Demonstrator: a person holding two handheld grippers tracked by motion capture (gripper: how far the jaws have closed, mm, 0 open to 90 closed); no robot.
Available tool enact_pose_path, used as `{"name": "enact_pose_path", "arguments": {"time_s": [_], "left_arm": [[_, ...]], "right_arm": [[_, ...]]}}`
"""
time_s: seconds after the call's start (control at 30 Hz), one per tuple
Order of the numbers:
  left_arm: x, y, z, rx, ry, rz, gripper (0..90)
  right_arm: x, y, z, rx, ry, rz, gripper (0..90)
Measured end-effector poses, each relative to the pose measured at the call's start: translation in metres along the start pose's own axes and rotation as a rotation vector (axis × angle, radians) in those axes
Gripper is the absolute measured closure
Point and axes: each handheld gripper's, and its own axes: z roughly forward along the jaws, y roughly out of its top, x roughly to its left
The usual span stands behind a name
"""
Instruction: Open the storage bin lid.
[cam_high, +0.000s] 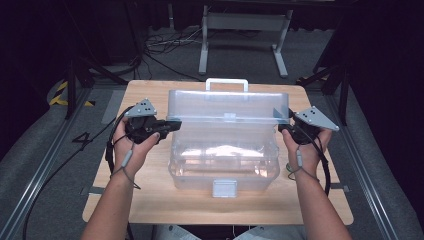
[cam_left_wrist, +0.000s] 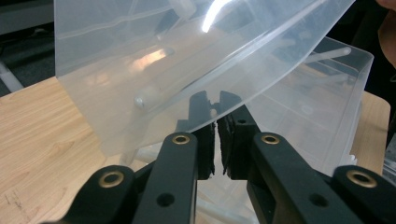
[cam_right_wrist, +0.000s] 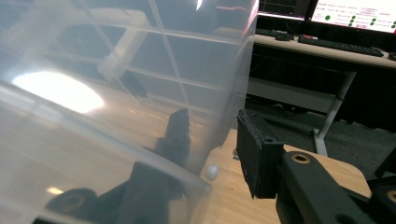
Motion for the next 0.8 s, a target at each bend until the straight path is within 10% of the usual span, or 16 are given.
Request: {"name": "enact_pose_path", "arguments": {"time_s": [0.8], "left_arm": [[-0.007,-0.015,-0.016,0.087,0.001,-0.031,74.7]], "right_arm": [[0.000,0.011,0.009,-0.031,-0.055,0.079,70.7]]}}
